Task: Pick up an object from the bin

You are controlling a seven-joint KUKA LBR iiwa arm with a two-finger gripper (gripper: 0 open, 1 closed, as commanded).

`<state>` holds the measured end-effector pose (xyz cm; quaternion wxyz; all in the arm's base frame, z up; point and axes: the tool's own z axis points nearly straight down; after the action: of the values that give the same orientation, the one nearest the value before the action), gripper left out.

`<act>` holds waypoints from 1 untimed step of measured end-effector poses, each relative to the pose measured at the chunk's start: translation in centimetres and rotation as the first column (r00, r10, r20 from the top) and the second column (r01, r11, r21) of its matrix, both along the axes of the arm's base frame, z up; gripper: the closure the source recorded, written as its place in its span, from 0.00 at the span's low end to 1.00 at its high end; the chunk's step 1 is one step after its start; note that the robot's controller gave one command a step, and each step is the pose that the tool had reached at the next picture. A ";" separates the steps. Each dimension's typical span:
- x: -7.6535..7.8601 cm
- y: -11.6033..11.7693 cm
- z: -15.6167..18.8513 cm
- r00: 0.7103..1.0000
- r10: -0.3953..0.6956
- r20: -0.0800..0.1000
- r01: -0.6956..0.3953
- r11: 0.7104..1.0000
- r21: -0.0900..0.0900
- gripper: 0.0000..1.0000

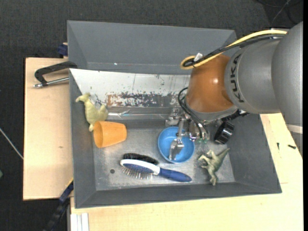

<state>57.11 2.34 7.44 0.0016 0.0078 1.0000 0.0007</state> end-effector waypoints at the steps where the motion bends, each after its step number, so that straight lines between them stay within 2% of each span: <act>1: 0.3 -0.2 0.3 1.000 0.000 0.010 0.000 1.000 -0.003 1.00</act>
Offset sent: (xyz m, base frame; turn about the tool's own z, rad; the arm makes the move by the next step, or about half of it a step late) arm 0.0000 0.0000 0.0000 0.0000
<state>57.46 2.18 7.79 0.0065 0.0079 0.9999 -0.0006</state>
